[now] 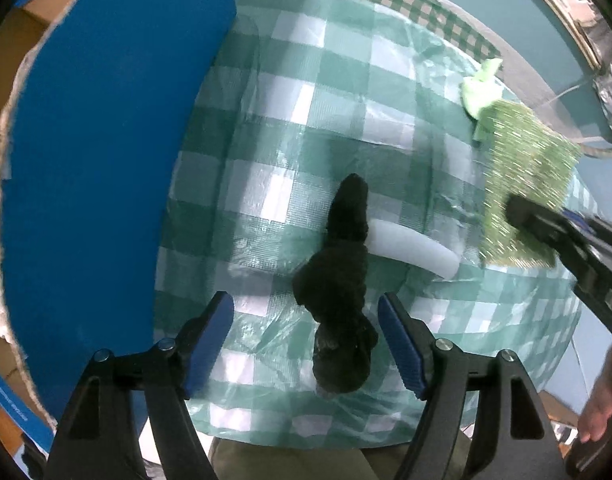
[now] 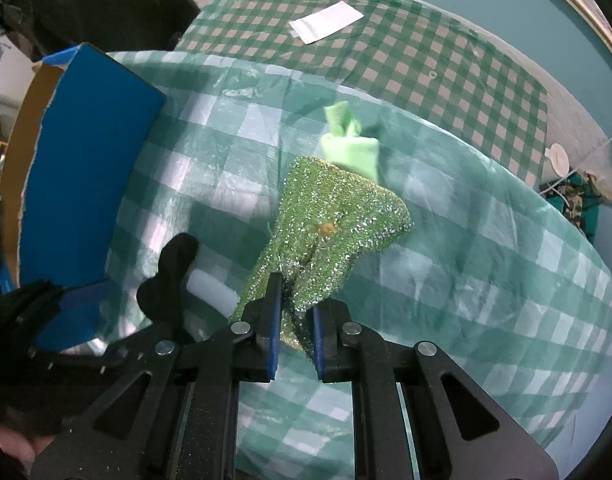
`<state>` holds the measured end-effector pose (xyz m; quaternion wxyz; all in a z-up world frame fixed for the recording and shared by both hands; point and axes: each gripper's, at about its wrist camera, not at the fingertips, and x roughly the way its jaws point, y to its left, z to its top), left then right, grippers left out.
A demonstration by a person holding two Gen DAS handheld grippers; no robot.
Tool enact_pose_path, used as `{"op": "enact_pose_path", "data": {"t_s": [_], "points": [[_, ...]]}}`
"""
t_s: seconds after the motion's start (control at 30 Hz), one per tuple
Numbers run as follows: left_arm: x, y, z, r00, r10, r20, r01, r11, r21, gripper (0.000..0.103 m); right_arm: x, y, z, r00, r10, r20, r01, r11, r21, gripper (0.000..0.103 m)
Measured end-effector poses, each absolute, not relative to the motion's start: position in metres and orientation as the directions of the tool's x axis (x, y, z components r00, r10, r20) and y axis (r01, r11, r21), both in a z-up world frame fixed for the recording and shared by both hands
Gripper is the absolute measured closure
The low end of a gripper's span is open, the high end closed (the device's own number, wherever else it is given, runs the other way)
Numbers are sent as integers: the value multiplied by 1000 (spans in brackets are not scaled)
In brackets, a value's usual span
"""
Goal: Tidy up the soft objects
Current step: 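Carry the scrubber and black sock over the cardboard box with both grippers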
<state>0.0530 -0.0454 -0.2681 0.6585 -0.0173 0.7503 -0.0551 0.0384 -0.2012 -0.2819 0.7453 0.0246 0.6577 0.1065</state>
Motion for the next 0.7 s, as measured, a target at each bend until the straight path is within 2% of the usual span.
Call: {"op": "enact_pose_path", "data": {"t_s": [0.33,0.43,0.57,0.7], "points": [[56,-60,-293,-149,-52,-987,33,998,-58,27,11,-220,-273,116,201,-973,-116,975,188,91],[55,-64,-293,-125,-20,-992,48,998,-26,39,4,-226,-272,116,203,-972,-107,976,191,91],[58,-84,-294,-98,3,-995,87,996,-6,66,0,-232,-273,117,204,-972,-101,976,192,91],[57,-93,-288,-72,20,-997,117,993,11,66,-4,-233,-272,120,203,-972,-109,976,190,91]]}}
